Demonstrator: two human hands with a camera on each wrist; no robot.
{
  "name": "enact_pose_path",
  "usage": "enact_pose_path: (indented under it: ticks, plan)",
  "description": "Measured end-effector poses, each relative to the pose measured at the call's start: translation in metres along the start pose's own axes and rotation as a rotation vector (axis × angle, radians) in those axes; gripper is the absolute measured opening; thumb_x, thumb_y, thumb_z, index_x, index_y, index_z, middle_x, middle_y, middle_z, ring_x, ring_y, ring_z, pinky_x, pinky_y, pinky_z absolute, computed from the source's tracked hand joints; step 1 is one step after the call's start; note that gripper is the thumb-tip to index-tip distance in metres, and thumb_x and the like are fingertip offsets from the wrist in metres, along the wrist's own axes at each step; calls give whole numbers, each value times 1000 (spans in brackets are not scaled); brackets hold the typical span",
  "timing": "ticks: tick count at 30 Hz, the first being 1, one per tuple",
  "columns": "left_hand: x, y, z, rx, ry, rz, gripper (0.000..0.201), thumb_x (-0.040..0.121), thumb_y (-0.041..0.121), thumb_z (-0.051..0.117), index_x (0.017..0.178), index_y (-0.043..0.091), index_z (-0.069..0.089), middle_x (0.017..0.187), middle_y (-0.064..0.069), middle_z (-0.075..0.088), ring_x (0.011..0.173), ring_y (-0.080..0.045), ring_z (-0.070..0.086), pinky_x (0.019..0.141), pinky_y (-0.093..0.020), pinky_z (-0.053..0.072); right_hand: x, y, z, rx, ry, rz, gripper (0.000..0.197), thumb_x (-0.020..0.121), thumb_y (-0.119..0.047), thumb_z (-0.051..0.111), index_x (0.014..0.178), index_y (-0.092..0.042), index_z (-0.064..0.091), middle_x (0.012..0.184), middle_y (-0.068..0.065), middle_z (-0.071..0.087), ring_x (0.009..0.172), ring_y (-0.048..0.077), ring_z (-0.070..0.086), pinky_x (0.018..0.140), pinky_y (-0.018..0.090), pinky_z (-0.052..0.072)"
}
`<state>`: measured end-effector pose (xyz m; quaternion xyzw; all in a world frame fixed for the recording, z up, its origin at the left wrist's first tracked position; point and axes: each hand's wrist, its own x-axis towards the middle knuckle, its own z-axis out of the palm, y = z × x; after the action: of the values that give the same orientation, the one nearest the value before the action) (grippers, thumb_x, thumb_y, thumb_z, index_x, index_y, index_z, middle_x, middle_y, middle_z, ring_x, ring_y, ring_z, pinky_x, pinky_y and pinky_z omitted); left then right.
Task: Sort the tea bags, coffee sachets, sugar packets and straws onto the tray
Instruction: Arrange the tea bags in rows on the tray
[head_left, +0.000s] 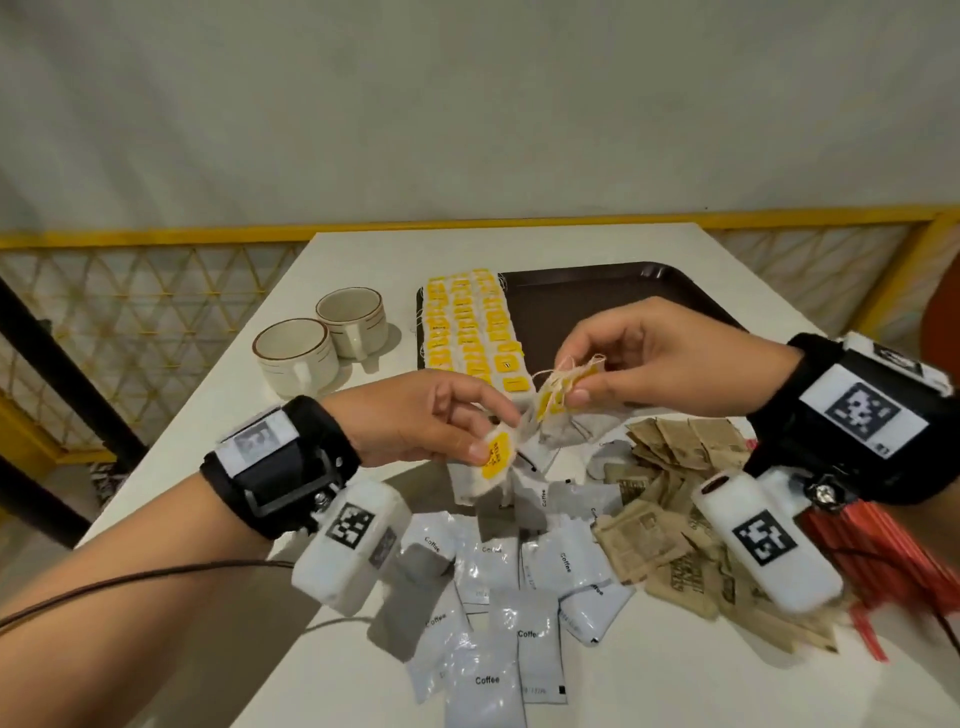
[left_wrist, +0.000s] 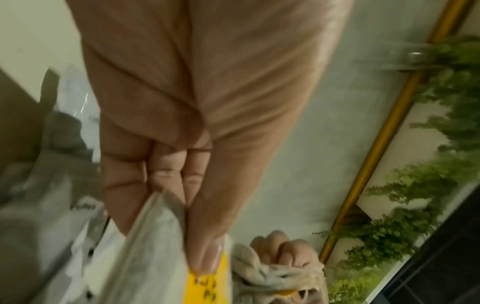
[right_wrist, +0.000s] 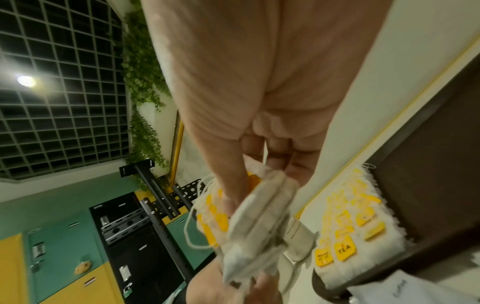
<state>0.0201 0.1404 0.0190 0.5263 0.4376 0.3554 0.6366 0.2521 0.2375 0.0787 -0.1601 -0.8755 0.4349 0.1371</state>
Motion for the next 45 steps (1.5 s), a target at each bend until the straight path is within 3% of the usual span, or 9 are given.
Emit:
enact_pose_path:
  ticks: [4, 8, 14, 18, 23, 32, 36, 41, 45]
  plan:
    - [-2, 7, -6, 177, 247, 70, 15, 78, -5, 67, 89, 5, 66, 74, 0, 68, 65, -6, 64, 59, -13, 50, -10, 13, -4, -10, 17, 90, 17, 79, -11, 73, 93, -20, 69, 96, 7, 72, 77, 10, 62, 70, 22, 50]
    - [19, 9, 2, 209, 394, 162, 17, 74, 5, 75, 79, 10, 60, 66, -1, 60, 54, -10, 55, 53, -16, 47, -4, 14, 6, 112, -15, 132, 26, 77, -9, 74, 102, -16, 67, 92, 5, 73, 82, 10, 64, 79, 24, 52]
    - [49, 20, 8, 326, 413, 213, 26, 84, -14, 57, 80, 12, 61, 69, -1, 64, 60, -8, 59, 65, -21, 50, 21, 19, -3, -45, 254, 121, 35, 77, -11, 77, 108, -22, 65, 95, 6, 71, 91, 25, 67, 90, 40, 53]
    - [67, 37, -3, 282, 439, 202, 23, 84, -8, 60, 91, 14, 61, 66, 3, 67, 56, -7, 61, 65, -23, 53, 44, 27, -23, -35, 235, 157, 19, 79, -5, 73, 89, -20, 68, 101, 14, 71, 82, 14, 63, 80, 28, 53]
    - [103, 69, -39, 452, 483, 162, 15, 86, -5, 61, 85, 10, 61, 65, -2, 65, 52, -5, 61, 63, -23, 54, 96, 50, -67, -227, 205, 180, 17, 80, -8, 74, 90, -20, 69, 92, 8, 69, 82, 16, 59, 85, 42, 51]
    - [184, 92, -128, 643, 554, -53, 16, 88, 12, 66, 76, 16, 55, 75, -5, 68, 72, -14, 67, 63, -22, 48, 179, 107, -121, -403, 220, 308, 4, 86, -19, 67, 89, -21, 66, 87, 0, 65, 75, 15, 58, 67, 26, 44]
    - [217, 90, -151, 772, 530, -116, 15, 86, 9, 66, 76, 16, 57, 69, -1, 66, 56, -3, 64, 62, -21, 51, 204, 131, -124, -381, 226, 283, 14, 87, -14, 65, 101, -13, 69, 86, -1, 65, 73, 10, 57, 62, 18, 42]
    - [244, 88, -174, 864, 517, -125, 16, 84, 3, 63, 74, 15, 57, 69, -4, 64, 62, -12, 61, 74, -31, 56, 228, 152, -126, -373, 162, 271, 16, 88, -11, 63, 102, -13, 70, 82, -5, 61, 66, 2, 52, 52, 8, 40]
    - [259, 82, -188, 936, 493, -148, 14, 83, 9, 65, 75, 16, 57, 68, -1, 63, 60, -11, 60, 67, -28, 54, 237, 167, -125, -242, 72, 323, 12, 89, -11, 62, 95, -20, 68, 79, -8, 59, 68, 7, 53, 59, 19, 43]
